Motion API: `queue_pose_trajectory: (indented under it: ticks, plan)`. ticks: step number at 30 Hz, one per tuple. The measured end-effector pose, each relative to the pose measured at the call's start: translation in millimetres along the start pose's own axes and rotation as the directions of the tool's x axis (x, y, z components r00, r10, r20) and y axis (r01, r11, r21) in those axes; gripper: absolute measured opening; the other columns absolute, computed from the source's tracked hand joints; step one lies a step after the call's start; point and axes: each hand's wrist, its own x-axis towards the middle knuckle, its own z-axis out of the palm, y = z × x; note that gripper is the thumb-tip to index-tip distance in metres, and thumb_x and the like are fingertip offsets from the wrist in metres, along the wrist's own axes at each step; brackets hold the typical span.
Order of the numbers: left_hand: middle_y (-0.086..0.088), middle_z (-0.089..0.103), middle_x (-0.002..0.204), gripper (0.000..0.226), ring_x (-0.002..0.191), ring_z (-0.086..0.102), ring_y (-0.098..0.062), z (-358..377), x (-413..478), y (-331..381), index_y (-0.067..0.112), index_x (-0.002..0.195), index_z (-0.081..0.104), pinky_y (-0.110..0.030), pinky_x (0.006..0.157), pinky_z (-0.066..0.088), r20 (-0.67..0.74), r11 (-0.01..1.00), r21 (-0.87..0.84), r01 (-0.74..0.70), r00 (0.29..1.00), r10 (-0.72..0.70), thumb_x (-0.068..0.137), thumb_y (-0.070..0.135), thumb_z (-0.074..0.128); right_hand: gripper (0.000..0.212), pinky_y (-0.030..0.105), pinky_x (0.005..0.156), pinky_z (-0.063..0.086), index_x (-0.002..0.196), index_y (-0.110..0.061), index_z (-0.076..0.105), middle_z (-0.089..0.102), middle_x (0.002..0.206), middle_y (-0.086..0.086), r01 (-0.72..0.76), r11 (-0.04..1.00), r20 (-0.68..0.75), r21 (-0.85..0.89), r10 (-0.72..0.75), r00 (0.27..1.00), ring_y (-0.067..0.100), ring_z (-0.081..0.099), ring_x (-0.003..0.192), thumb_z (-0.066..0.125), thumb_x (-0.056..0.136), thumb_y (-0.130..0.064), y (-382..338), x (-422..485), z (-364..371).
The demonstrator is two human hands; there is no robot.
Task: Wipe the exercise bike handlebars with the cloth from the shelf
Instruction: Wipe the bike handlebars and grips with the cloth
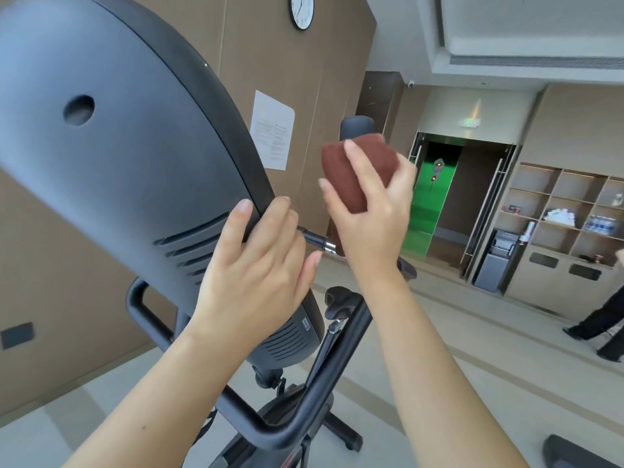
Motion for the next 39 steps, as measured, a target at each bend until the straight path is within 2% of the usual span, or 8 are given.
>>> queue_pose_trajectory:
  ticks: [7, 13, 18, 25, 27, 29, 34, 39]
  plan:
    - [-0.008, 0.07, 0.097, 0.04, 0.109, 0.06, -0.022, -3, 2, 0, 0.005, 0.078, 0.065, -0.04, 0.102, 0.012, 0.003, 0.999, -0.047, 0.012, 1.0, -0.012, 0.094, 0.028, 0.037, 0.04, 0.029, 0.086, 0.043, 0.117, -0.023, 0.062, 0.046, 0.128, 0.02, 0.152, 0.981, 0.098, -0.122, -0.141, 0.985, 0.033, 0.05, 0.112, 0.066, 0.078, -0.025, 27, -28, -1]
    - [-0.012, 0.068, 0.101, 0.038, 0.121, 0.042, -0.024, -4, -1, 17, 0.006, 0.077, 0.066, -0.043, 0.106, 0.008, 0.015, 0.985, -0.113, 0.128, 0.992, -0.127, 0.094, 0.026, 0.039, 0.045, 0.03, 0.096, 0.044, 0.12, -0.028, 0.053, 0.035, 0.127, 0.008, 0.239, 0.967, 0.15, 0.092, -0.251, 0.956, 0.029, 0.046, 0.116, 0.07, 0.079, -0.021, 75, -63, -17]
    - [-0.015, 0.066, 0.106, 0.036, 0.115, 0.054, -0.033, -5, -2, 49, 0.006, 0.085, 0.069, -0.048, 0.107, 0.015, 0.025, 0.938, -0.259, 0.231, 0.972, -0.233, 0.093, 0.022, 0.038, 0.042, 0.033, 0.096, 0.044, 0.121, -0.026, 0.054, 0.041, 0.126, 0.013, 0.308, 0.93, 0.219, 0.2, -0.349, 0.911, 0.031, 0.048, 0.113, 0.069, 0.082, -0.021, 106, -66, -25]
    - [-0.013, 0.056, 0.125, 0.04, 0.118, 0.047, -0.025, 5, 13, 93, 0.004, 0.12, 0.057, -0.037, 0.103, 0.03, 0.269, 0.692, -0.567, 0.448, 0.894, -0.358, 0.091, 0.024, 0.039, 0.034, 0.037, 0.089, 0.047, 0.111, -0.02, 0.066, 0.055, 0.115, 0.022, 0.333, 0.905, 0.316, 0.265, -0.408, 0.856, 0.034, 0.053, 0.102, 0.074, 0.078, -0.015, 154, -68, -45]
    - [-0.009, 0.048, 0.134, 0.044, 0.124, 0.039, -0.014, 10, 19, 102, 0.01, 0.13, 0.048, -0.023, 0.104, 0.028, 0.356, 0.539, -0.64, 0.548, 0.833, -0.424, 0.091, 0.028, 0.039, 0.032, 0.04, 0.087, 0.048, 0.11, -0.015, 0.067, 0.056, 0.112, 0.025, 0.303, 0.908, 0.383, 0.287, -0.399, 0.833, 0.037, 0.055, 0.1, 0.072, 0.078, -0.012, 169, -66, -51]
    - [-0.004, 0.041, 0.14, 0.045, 0.129, 0.034, -0.009, 18, 27, 111, 0.016, 0.134, 0.043, -0.029, 0.105, 0.033, 0.389, 0.432, -0.658, 0.617, 0.769, -0.506, 0.091, 0.028, 0.043, 0.035, 0.041, 0.087, 0.049, 0.11, -0.013, 0.067, 0.055, 0.112, 0.024, 0.263, 0.908, 0.439, 0.327, -0.392, 0.808, 0.037, 0.056, 0.099, 0.073, 0.076, -0.01, 184, -62, -58]
    - [0.001, 0.041, 0.137, 0.043, 0.13, 0.036, -0.01, 37, 40, 126, 0.03, 0.131, 0.04, -0.039, 0.102, 0.04, 0.335, 0.334, -0.675, 0.658, 0.677, -0.656, 0.089, 0.022, 0.046, 0.048, 0.015, 0.091, 0.041, 0.118, -0.026, 0.06, 0.049, 0.117, -0.004, -0.07, 0.837, 0.478, 0.542, -0.238, 0.846, 0.007, 0.051, 0.106, 0.075, 0.073, -0.018, 199, -36, -62]
    - [0.01, 0.048, 0.125, 0.046, 0.117, 0.045, 0.003, 50, 50, 144, 0.034, 0.126, 0.041, -0.003, 0.084, 0.038, 0.211, 0.321, -0.649, 0.69, 0.568, -0.795, 0.09, 0.007, 0.053, 0.05, 0.006, 0.084, 0.041, 0.116, -0.052, 0.054, 0.053, 0.119, -0.018, -0.461, 0.619, 0.661, 0.635, -0.128, 0.739, -0.003, 0.052, 0.107, 0.072, 0.072, -0.035, 182, 16, -34]
